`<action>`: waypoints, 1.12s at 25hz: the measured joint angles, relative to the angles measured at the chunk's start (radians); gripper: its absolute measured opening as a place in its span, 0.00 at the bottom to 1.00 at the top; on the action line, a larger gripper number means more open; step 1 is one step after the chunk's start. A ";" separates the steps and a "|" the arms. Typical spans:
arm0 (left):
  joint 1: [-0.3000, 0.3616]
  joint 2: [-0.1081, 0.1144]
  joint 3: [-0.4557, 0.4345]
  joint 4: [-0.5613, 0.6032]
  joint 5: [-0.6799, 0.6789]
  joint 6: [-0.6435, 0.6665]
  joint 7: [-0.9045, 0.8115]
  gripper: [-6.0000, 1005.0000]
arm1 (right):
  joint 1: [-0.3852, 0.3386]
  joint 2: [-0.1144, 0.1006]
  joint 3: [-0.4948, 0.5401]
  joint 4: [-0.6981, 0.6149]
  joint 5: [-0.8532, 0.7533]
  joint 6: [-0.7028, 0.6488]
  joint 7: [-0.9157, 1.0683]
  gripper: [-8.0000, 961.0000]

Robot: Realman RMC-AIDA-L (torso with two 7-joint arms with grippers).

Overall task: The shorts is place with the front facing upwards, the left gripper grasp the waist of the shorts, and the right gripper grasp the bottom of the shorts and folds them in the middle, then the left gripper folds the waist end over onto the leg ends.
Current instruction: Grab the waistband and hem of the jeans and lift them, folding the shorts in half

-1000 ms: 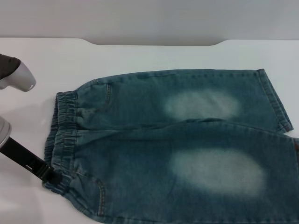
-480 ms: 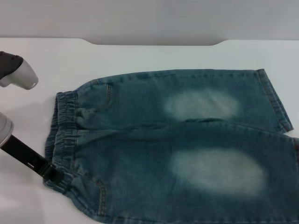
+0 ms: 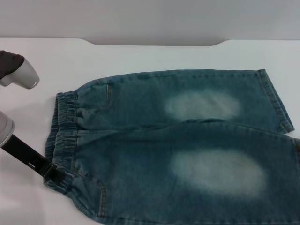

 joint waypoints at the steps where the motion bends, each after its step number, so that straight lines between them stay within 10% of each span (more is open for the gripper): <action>1: 0.000 0.000 0.000 -0.001 0.000 0.000 0.000 0.05 | 0.000 0.000 -0.002 0.000 0.000 0.002 0.001 0.54; 28: -0.020 0.000 0.000 -0.023 0.001 -0.007 0.005 0.05 | 0.020 0.000 -0.007 0.045 0.004 0.034 0.007 0.54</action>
